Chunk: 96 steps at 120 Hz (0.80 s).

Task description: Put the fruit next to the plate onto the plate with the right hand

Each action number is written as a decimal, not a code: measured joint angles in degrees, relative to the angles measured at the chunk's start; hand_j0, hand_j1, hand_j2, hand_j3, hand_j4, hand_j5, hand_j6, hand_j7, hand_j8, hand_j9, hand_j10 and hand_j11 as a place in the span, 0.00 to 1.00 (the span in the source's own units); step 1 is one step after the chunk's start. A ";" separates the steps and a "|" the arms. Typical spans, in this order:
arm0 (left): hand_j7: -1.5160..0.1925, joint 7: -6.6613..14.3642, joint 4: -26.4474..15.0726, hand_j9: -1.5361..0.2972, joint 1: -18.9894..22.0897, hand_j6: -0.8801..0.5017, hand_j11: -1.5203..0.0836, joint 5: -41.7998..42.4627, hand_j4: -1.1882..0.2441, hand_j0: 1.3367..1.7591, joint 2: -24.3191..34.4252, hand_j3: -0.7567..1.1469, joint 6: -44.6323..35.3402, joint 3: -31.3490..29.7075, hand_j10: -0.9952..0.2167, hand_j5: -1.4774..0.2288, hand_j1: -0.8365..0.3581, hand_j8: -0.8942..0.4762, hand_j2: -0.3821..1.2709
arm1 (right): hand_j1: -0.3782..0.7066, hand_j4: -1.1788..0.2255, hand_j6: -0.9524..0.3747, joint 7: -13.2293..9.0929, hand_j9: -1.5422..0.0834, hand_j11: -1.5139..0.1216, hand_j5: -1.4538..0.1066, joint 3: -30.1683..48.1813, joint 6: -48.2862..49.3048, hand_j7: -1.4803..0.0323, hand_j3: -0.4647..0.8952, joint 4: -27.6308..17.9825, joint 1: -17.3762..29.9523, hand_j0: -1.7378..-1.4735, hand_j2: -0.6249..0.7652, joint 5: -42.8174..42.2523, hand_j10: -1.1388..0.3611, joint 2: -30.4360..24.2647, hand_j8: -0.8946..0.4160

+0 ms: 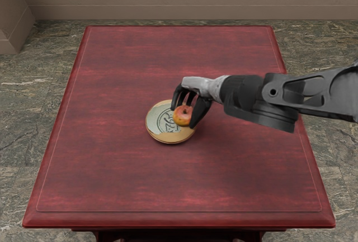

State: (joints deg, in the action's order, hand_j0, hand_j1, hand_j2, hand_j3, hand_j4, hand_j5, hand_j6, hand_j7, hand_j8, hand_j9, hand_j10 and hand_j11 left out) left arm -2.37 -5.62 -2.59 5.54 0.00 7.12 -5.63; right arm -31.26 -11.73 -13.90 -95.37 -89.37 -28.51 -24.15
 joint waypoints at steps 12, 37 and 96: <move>0.71 0.00 0.00 0.67 0.04 0.47 0.76 0.00 0.67 0.76 0.00 0.40 0.00 0.00 0.63 0.69 0.76 0.48 0.26 | 0.63 0.40 0.40 0.00 0.42 0.40 0.38 0.65 -0.02 0.43 0.34 1.67 0.12 0.30 0.60 0.26 0.35 2.16 0.35; 0.71 0.00 0.00 0.67 0.04 0.47 0.76 0.00 0.67 0.76 0.00 0.40 0.00 0.00 0.63 0.69 0.76 0.48 0.26 | 0.63 0.40 0.40 0.01 0.42 0.40 0.38 1.33 -0.08 0.43 0.34 5.72 1.15 0.30 0.59 0.34 0.35 5.62 0.35; 0.71 0.00 0.00 0.67 0.04 0.47 0.76 0.00 0.67 0.76 0.00 0.40 0.00 0.00 0.63 0.69 0.76 0.48 0.26 | 0.44 0.56 0.46 0.01 0.64 0.61 0.61 1.76 -0.76 0.64 0.34 8.68 2.64 0.30 0.44 0.30 0.50 7.52 0.41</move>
State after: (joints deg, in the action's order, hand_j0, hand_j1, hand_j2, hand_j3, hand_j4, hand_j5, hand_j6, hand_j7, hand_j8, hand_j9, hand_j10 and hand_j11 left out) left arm -2.37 -5.63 -2.55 5.54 0.00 7.12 -5.63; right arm -31.24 -9.97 -14.66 -86.69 -86.73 -28.21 -16.63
